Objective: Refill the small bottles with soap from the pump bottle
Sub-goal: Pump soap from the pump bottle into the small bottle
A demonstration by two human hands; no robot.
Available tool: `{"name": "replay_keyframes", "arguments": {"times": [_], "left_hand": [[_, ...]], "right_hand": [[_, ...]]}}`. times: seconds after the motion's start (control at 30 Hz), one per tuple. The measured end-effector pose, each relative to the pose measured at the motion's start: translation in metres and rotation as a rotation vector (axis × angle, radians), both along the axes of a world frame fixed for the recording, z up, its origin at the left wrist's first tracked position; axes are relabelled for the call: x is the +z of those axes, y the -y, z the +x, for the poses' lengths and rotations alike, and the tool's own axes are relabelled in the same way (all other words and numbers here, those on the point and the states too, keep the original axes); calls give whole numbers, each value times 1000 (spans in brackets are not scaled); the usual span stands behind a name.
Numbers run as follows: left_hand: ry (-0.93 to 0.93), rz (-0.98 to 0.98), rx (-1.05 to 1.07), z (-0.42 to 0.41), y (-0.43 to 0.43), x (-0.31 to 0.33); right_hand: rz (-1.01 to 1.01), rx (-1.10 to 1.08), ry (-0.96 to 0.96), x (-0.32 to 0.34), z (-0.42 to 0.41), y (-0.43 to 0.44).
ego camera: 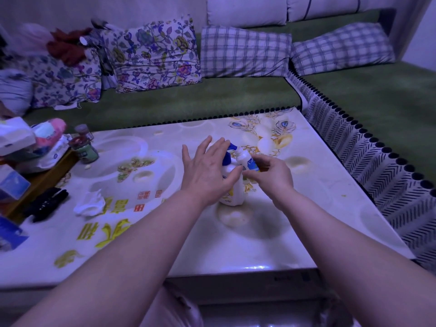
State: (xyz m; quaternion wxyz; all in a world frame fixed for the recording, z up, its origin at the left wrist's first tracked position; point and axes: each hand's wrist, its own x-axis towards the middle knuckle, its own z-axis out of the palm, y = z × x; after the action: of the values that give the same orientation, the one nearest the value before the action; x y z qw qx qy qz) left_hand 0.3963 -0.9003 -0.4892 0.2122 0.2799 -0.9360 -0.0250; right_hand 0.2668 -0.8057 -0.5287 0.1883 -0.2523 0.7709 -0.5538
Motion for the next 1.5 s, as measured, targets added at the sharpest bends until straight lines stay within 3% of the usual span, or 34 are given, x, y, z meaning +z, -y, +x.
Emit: {"name": "replay_keyframes", "arguments": {"times": [1.5], "left_hand": [[-4, -37, 13, -3, 1, -3]], "right_hand": [[5, 12, -10, 5, 1, 0]]}}
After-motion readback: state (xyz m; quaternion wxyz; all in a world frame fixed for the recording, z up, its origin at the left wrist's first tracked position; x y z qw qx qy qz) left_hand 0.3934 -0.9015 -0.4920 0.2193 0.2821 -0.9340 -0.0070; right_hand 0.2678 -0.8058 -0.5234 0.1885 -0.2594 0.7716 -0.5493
